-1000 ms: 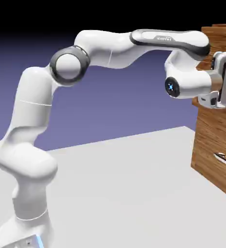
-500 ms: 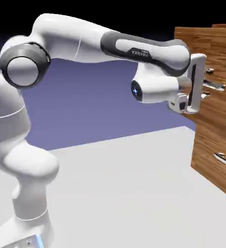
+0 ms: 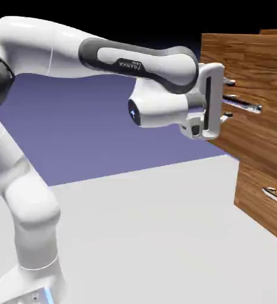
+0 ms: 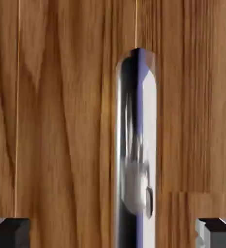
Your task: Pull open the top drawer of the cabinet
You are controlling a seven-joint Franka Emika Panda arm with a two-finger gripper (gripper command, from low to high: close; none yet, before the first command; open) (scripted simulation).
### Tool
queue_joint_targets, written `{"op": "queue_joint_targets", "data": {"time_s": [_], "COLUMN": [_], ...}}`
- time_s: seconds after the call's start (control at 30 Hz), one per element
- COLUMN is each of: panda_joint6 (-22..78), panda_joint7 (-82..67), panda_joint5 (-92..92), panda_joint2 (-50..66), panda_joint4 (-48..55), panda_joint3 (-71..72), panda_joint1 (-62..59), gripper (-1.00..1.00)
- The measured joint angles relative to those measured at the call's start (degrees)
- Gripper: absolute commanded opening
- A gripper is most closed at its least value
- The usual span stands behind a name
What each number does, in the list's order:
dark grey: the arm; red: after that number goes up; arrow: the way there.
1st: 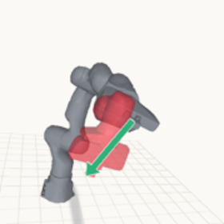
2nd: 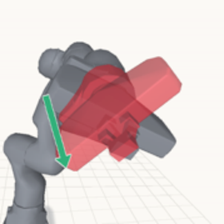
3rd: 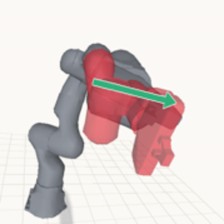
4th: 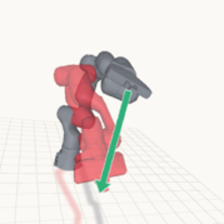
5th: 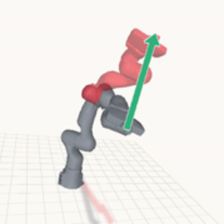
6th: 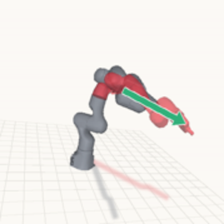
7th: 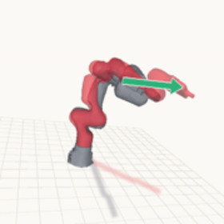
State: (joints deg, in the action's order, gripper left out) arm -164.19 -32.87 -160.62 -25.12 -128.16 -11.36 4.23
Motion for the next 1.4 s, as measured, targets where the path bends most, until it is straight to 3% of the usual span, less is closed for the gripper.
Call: {"op": "queue_joint_targets", "data": {"time_s": [0.57, 1.03, 1.2, 1.3, 1.33, 1.4], "panda_joint6": [5.26, 2.54, 0.47, -0.53, -0.78, -0.78], "panda_joint7": [23.2, 11.29, 4.73, 3.19, 2.95, 2.95], "panda_joint5": [11.43, 5.33, 2.68, 2.57, 2.64, 2.64], "panda_joint2": [3.01, 11.35, 7.07, 0.84, -0.75, -0.76], "panda_joint4": [0.15, 8.41, 5.1, -0.24, -1.56, -1.56], "panda_joint3": [32.16, 6.33, -2.87, -3.09, -3.0, -3.0], "panda_joint1": [-34.91, -6.55, 3.33, 3.35, 3.19, 3.19], "gripper": [-1.0, -1.0, -1.0, -1.0, 1.0, 1.0]}}
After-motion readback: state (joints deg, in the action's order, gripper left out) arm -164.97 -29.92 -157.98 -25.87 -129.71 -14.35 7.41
